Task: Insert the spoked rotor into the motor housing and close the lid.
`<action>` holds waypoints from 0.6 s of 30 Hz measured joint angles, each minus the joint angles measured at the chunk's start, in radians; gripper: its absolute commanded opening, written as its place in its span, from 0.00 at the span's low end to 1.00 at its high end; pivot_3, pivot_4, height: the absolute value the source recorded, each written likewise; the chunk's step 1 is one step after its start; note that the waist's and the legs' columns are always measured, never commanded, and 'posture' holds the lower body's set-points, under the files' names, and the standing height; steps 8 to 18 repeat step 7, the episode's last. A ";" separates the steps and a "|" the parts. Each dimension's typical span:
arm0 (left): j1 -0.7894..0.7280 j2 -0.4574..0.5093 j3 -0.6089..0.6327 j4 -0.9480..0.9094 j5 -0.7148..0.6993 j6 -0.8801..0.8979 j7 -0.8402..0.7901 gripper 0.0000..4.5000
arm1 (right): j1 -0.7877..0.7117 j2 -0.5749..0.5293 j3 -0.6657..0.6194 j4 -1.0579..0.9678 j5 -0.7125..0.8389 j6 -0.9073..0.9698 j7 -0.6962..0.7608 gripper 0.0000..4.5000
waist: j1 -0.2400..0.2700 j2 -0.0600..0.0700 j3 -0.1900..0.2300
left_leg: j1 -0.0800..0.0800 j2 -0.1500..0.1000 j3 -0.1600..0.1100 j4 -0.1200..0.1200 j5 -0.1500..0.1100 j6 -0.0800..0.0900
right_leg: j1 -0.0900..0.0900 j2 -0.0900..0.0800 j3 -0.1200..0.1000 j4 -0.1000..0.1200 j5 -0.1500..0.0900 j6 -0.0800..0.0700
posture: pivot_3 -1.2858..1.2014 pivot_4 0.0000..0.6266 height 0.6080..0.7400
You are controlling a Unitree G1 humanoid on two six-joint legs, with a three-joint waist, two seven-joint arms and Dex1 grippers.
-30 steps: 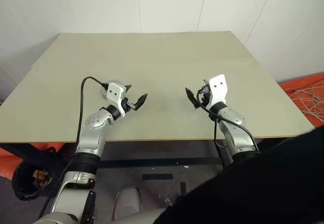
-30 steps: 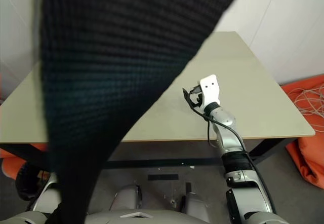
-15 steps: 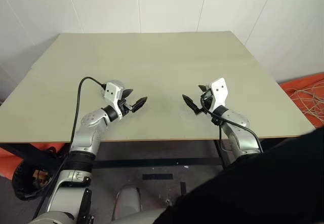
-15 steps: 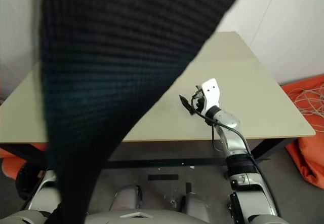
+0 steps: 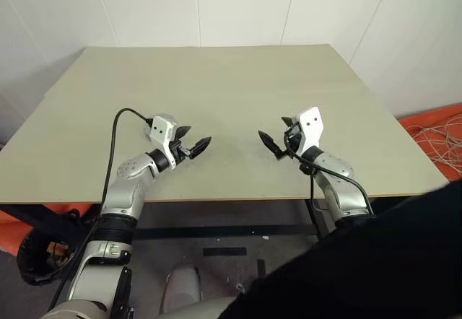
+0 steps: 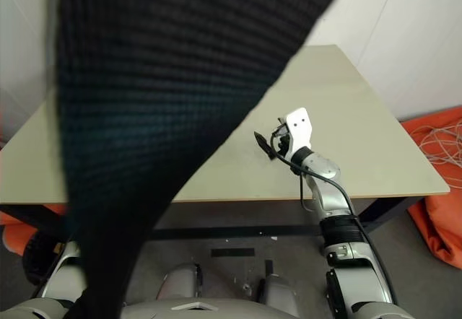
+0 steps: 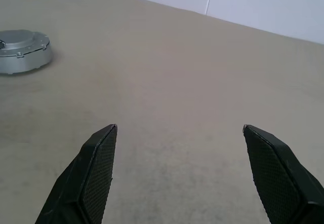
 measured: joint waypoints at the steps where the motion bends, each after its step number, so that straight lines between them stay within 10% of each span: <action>1: 0.000 0.000 -0.001 0.000 0.004 -0.001 0.003 0.99 | 0.000 0.000 0.000 0.002 -0.003 -0.001 -0.005 1.00 | 0.000 0.000 0.000 | 0.000 0.000 0.000 0.000 0.000 0.000 | 0.000 0.000 0.000 0.000 0.000 0.000 | 0.52 0.00 1.00; 18: 0.000 -0.002 -0.003 0.000 0.008 -0.001 0.004 0.99 | 0.000 0.007 0.000 0.004 -0.007 -0.001 -0.013 1.00 | 0.000 0.000 0.000 | 0.000 0.000 0.000 0.000 0.000 0.000 | 0.000 0.000 0.000 0.000 0.000 0.000 | 0.52 0.00 1.00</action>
